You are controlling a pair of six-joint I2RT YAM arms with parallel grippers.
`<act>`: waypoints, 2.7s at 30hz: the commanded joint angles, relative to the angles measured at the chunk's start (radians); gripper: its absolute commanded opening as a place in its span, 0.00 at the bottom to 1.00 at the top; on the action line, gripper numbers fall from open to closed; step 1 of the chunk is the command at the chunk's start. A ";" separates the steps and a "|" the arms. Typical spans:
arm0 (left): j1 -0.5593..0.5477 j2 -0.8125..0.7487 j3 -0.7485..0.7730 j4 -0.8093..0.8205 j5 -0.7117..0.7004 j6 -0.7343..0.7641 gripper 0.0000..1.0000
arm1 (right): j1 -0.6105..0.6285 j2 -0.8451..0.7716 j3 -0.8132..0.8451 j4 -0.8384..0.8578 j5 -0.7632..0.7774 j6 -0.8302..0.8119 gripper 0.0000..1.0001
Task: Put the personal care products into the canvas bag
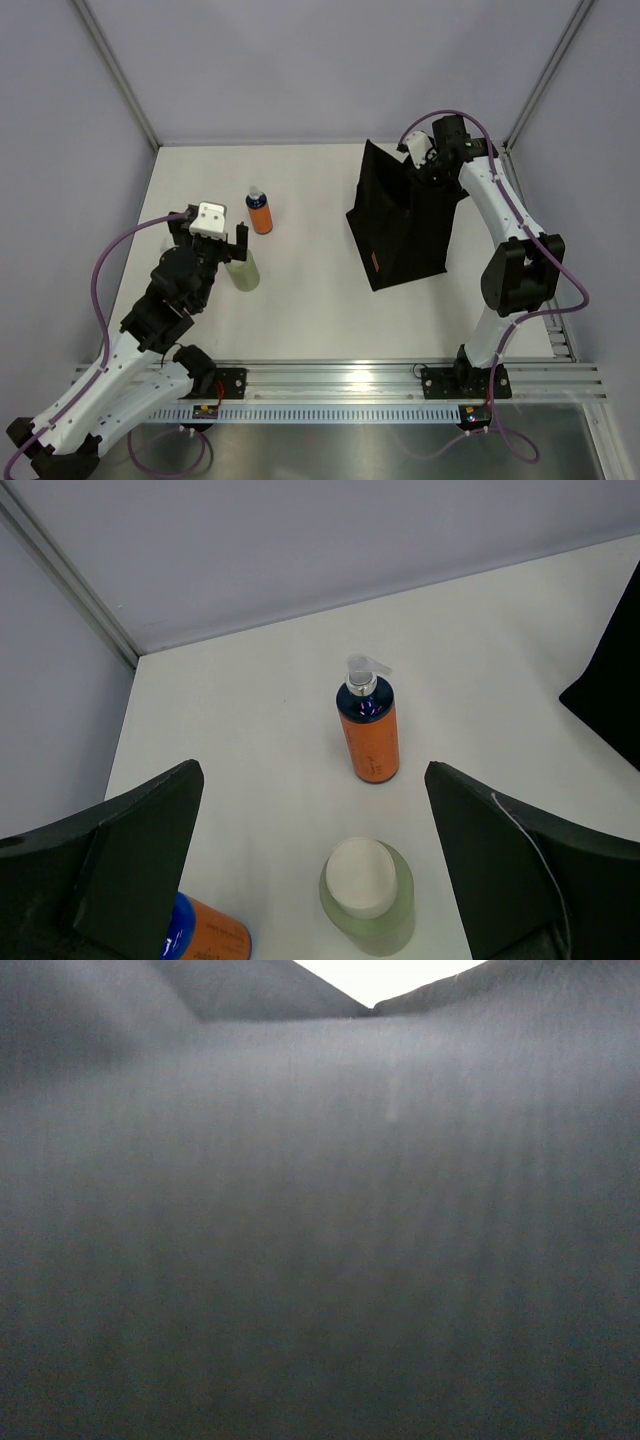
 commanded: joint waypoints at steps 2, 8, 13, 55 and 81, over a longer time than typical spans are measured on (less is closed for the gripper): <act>0.004 -0.008 0.015 0.034 0.019 -0.013 0.99 | -0.002 -0.001 -0.007 0.119 -0.011 0.003 0.18; 0.004 0.017 0.021 0.018 0.059 -0.017 0.99 | -0.004 -0.065 0.011 0.076 -0.109 0.018 0.63; 0.004 0.041 0.029 0.006 0.079 -0.022 0.99 | -0.009 -0.116 0.111 -0.011 -0.173 0.031 0.79; 0.333 1.028 0.659 -0.376 0.240 -0.709 0.97 | -0.305 -0.892 -0.668 0.529 -0.901 0.327 0.87; 0.343 1.246 0.784 -0.344 0.128 -0.611 0.28 | -0.318 -0.891 -0.688 0.530 -0.891 0.307 0.87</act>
